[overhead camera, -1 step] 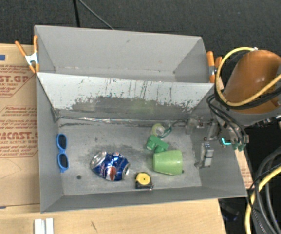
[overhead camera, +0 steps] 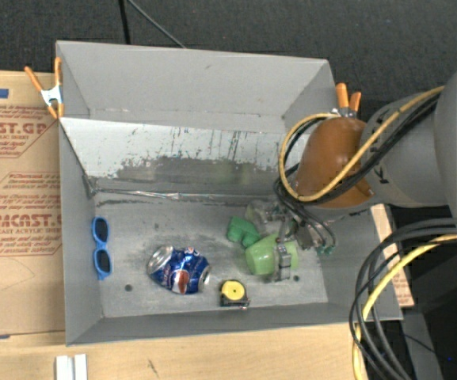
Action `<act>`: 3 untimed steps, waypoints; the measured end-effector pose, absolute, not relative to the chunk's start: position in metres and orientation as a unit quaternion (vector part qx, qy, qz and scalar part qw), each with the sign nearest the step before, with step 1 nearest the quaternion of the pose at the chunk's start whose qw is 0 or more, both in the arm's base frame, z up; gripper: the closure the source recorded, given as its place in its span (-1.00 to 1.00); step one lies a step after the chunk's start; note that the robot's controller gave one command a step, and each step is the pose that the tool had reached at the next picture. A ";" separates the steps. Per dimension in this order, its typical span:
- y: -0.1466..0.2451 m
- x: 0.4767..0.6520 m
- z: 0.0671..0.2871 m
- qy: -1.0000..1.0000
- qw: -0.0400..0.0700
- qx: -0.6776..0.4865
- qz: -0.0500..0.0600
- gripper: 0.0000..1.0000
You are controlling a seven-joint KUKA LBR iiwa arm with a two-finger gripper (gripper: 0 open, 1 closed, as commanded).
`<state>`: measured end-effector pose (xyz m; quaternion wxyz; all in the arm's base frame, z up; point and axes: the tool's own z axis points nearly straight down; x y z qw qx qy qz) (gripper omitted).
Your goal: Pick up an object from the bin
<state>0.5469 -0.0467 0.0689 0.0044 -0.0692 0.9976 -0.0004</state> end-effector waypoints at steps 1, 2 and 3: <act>-0.050 0.548 0.074 0.998 0.006 -0.068 -0.002 1.00; -0.018 0.553 0.076 0.930 0.011 -0.368 -0.005 1.00; -0.018 0.553 0.076 0.930 0.011 -0.368 -0.005 1.00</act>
Offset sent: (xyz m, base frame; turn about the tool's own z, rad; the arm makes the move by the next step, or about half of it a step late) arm 0.0000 0.0000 0.0000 0.0000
